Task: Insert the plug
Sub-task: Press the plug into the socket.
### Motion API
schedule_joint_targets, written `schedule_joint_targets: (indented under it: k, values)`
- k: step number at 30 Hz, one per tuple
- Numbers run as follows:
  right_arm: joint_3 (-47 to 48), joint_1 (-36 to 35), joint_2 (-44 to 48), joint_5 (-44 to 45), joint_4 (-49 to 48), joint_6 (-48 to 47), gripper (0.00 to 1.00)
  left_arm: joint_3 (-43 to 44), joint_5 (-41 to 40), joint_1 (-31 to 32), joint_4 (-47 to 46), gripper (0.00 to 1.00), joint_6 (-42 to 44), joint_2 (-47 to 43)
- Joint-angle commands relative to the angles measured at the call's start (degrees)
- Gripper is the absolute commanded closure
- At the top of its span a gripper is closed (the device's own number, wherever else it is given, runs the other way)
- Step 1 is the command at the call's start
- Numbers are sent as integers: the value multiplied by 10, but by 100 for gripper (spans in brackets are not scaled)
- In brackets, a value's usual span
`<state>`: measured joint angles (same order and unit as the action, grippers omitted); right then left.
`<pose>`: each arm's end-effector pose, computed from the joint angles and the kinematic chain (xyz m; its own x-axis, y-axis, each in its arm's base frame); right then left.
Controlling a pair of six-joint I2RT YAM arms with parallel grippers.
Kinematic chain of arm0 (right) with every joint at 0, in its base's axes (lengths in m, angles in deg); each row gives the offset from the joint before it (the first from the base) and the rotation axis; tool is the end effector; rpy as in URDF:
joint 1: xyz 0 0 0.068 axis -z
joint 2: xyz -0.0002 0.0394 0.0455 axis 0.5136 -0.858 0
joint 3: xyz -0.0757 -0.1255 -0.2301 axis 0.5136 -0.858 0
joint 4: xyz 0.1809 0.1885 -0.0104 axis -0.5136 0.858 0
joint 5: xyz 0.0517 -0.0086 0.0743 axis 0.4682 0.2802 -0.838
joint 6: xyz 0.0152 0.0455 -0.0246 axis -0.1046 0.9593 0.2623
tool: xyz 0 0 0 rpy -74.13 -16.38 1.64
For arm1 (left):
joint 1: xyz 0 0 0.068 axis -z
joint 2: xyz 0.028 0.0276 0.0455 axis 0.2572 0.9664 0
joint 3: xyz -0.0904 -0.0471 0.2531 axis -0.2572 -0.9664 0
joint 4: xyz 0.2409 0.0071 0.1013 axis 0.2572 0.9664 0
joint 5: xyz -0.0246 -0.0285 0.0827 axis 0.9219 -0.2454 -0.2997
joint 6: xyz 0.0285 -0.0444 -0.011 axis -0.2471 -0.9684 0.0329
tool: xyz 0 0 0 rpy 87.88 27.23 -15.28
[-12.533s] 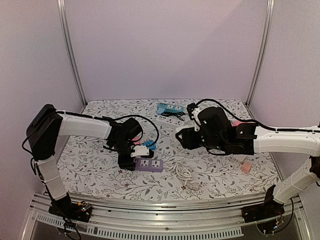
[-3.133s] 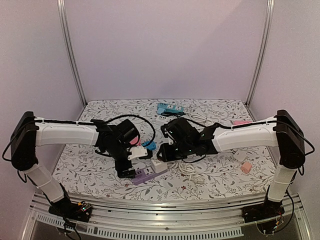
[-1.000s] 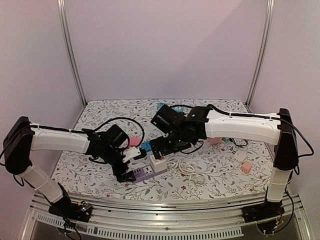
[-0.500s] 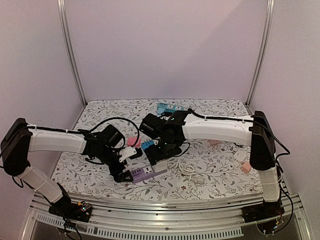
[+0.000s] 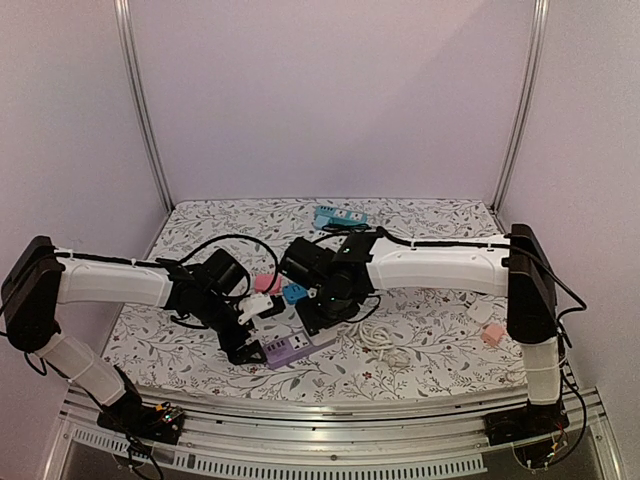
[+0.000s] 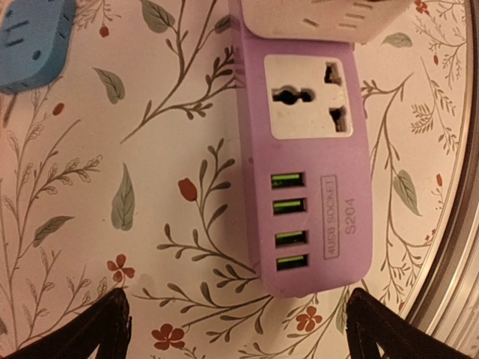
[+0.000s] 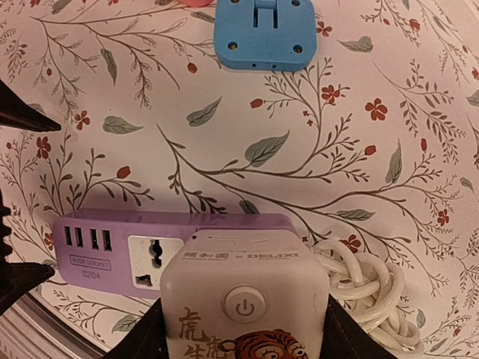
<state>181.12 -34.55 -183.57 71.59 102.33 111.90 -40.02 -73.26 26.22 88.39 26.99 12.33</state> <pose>0.1923 0.4059 0.2104 -0.8198 -0.4494 -0.3549 -0.4930 0.8692 0.0382 0.1915 -0.1792 0.1552 -0.4590 0.7802 -0.4250 0.8824 0.4559 -0.1161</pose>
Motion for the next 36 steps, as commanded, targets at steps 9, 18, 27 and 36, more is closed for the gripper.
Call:
schedule_joint_targets:
  k: [9,18,27,36]
  values:
    - [-195,-25,-17,-16,-74,2,100,21,-1,-13,13,1,-3,-1]
    - [-133,-19,-126,-8,13,-32,100,33,-6,-16,21,0,-3,9]
    - [-73,-22,-199,5,88,-72,100,48,6,-41,31,1,1,20]
    - [-78,-13,-254,-12,72,-90,100,49,23,-89,40,0,2,14]
